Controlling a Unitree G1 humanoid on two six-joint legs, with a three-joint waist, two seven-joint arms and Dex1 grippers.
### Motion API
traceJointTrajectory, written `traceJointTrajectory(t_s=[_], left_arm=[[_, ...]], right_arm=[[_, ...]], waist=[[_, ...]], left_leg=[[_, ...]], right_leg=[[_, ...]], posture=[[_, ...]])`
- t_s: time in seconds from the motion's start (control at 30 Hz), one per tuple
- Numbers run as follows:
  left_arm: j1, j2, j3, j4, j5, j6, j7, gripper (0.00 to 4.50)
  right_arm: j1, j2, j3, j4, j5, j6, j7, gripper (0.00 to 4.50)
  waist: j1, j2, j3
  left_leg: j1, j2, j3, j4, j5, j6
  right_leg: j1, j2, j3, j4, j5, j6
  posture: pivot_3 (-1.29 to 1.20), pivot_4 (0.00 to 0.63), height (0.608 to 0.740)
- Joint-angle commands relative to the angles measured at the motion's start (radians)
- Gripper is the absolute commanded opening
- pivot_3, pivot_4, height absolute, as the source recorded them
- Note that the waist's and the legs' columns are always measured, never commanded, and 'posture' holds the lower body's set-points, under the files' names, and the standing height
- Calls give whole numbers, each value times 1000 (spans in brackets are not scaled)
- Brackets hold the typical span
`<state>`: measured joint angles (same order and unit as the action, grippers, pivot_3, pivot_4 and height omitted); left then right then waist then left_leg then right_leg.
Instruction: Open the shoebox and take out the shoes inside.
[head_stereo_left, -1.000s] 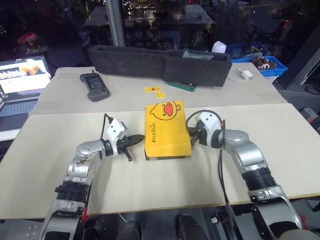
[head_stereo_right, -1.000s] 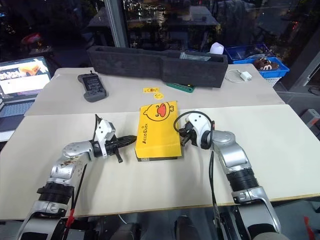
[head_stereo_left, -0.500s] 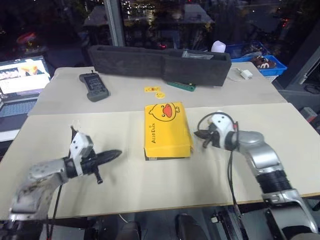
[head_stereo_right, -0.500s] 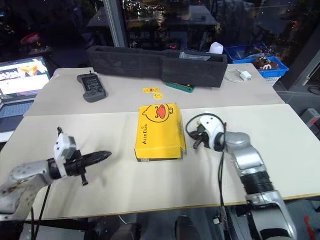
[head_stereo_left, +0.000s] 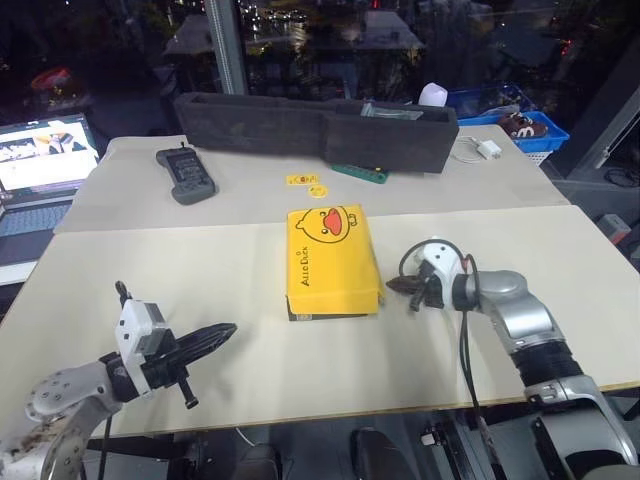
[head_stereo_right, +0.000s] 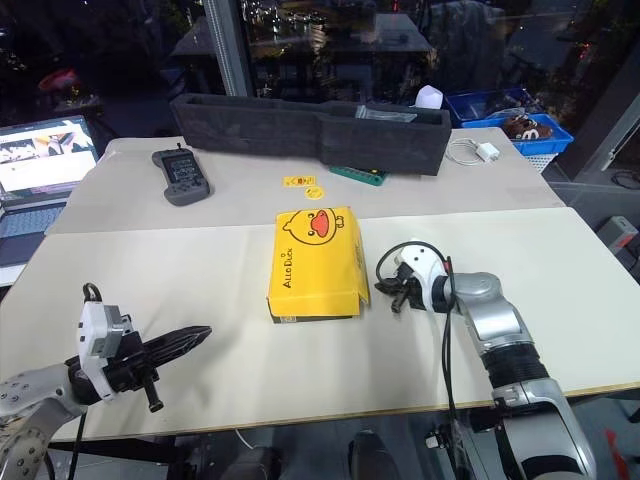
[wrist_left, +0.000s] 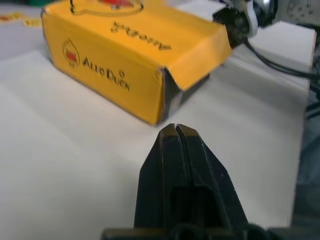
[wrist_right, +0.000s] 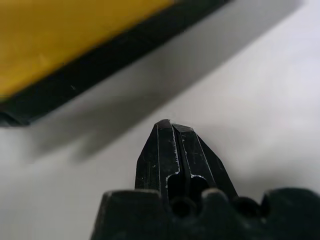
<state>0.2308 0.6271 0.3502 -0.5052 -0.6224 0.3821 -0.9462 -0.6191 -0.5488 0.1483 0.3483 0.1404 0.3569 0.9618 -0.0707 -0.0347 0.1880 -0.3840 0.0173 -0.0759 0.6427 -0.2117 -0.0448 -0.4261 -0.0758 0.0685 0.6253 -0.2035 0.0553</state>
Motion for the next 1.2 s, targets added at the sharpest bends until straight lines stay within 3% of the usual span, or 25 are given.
traceJointTrajectory(t_s=[0.03, 0.33, 0.6, 0.7, 0.8, 0.97, 1.07, 1.2], left_arm=[[10, -11, -42, -17, 37, -70, -8, 10], [29, -7, -99, 24, 75, -124, -24, 10], [36, 10, -124, 15, 71, -119, -33, 10], [26, 15, -129, 22, 70, -117, -30, 10], [18, 22, -138, 28, 69, -115, -33, 10], [13, 26, -151, 26, 68, -109, -32, 10], [11, 30, -149, 23, 63, -105, -30, 10], [20, 31, -144, 19, 64, -107, -29, 10]], right_arm=[[-49, 20, -13, -17, 22, -4, 21, 0], [-82, 13, -32, -116, 56, 66, 69, 0], [-216, 73, -20, -254, 146, 187, 85, 0], [-333, 144, 45, -250, 127, 179, 92, 0], [-466, 282, 120, -176, 71, 122, 41, 0], [-635, 508, 132, -73, 55, 68, -61, 0], [-602, 479, 141, -70, 33, 68, -48, 0], [-536, 329, 150, -120, -1, 80, 10, 0]], waist=[[1, 0, 0], [3, 0, 0], [-4, 1, 0], [-1, 1, 1], [-6, 1, 1], [-8, 2, 1], [11, 0, 0], [36, -5, -3]], left_leg=[[0, 0, 0, 0, 0, 0], [0, 0, 0, 0, 0, 0], [0, 1, 0, 0, 0, 0], [-1, 1, 0, 0, 0, 0], [0, 1, 0, 0, 0, 0], [-5, 2, -1, -1, 0, 0], [-8, 2, -2, -1, 0, 0], [-8, -1, -3, 0, 0, -1]], right_leg=[[0, 0, 0, 0, 0, 0], [0, 0, 0, 0, 0, 0], [-1, 1, 0, 1, 0, 0], [-2, 1, 0, 1, 0, 0], [-3, 1, 0, 3, 0, -1], [-11, 2, 0, 7, 0, -3], [-13, 2, -1, 6, 4, -9], [-8, -1, -3, 1, 1, -4]], posture=[[0, 150, 720], [0, 150, 720], [0, 150, 720], [0, 150, 720], [0, 150, 720], [0, 150, 720], [0, 150, 720], [0, 150, 720]])
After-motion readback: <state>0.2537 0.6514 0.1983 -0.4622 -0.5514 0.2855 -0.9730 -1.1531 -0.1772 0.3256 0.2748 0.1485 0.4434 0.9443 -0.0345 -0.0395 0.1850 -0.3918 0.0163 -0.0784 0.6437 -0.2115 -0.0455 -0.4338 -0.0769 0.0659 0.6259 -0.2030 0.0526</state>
